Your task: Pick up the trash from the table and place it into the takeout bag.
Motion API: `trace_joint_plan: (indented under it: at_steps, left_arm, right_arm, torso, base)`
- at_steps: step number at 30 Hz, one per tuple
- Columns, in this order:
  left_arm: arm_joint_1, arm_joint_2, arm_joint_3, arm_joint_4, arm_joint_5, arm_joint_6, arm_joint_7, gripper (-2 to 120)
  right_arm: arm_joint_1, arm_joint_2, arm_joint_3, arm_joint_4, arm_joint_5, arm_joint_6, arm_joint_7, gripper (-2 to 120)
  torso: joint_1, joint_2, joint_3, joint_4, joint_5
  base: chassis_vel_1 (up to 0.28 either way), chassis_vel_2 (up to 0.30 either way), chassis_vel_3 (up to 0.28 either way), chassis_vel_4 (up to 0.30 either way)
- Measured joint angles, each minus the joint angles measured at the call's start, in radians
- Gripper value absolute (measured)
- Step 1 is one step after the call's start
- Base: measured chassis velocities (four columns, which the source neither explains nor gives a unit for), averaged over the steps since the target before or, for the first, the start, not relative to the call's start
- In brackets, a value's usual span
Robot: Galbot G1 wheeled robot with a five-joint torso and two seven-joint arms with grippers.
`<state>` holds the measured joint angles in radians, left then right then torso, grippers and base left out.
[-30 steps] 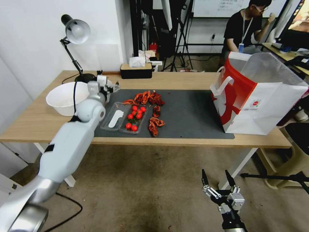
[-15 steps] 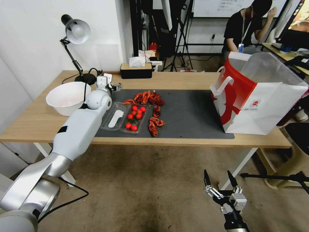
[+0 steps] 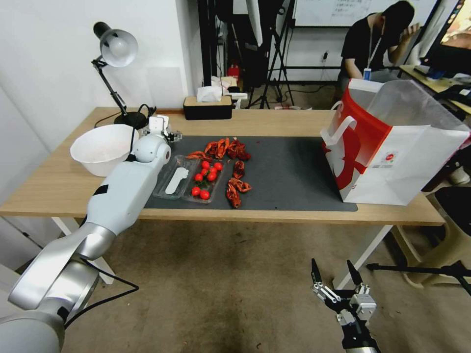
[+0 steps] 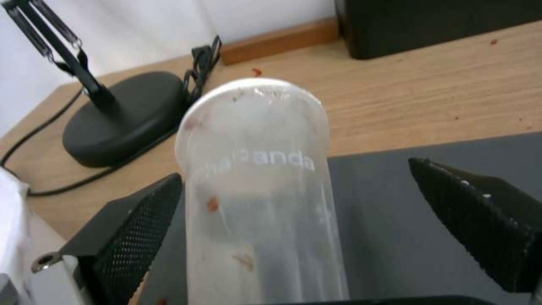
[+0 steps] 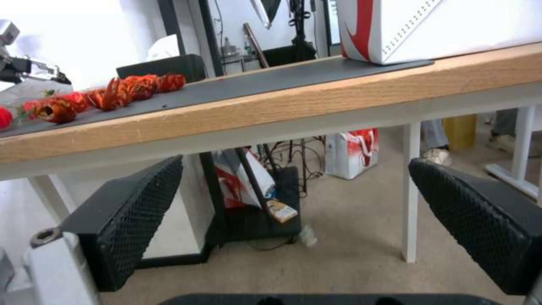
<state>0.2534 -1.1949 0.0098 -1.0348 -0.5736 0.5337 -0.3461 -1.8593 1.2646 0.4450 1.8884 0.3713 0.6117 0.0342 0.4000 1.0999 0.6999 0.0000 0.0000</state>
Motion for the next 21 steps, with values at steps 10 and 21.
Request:
trace_joint_plan:
  at_steps: [10,21]
  left_arm:
    - [-0.017,-0.005,-0.003,0.018,-0.093,0.079,-0.032,100]
    - [-0.024,-0.001,0.0,0.019,-0.123,0.091,-0.032,74]
  right_arm:
    - [-0.002,0.009,-0.004,0.001,-0.003,0.004,-0.001,100]
    - [-0.001,0.012,-0.004,0.0,-0.006,0.004,-0.001,100]
  torso:
    - [0.0,0.0,0.0,0.0001,0.0]
    - [0.0,0.0,0.0,0.0,0.0]
  base:
    - [0.0,0.0,0.0,0.0]
    - [0.0,0.0,0.0,0.0]
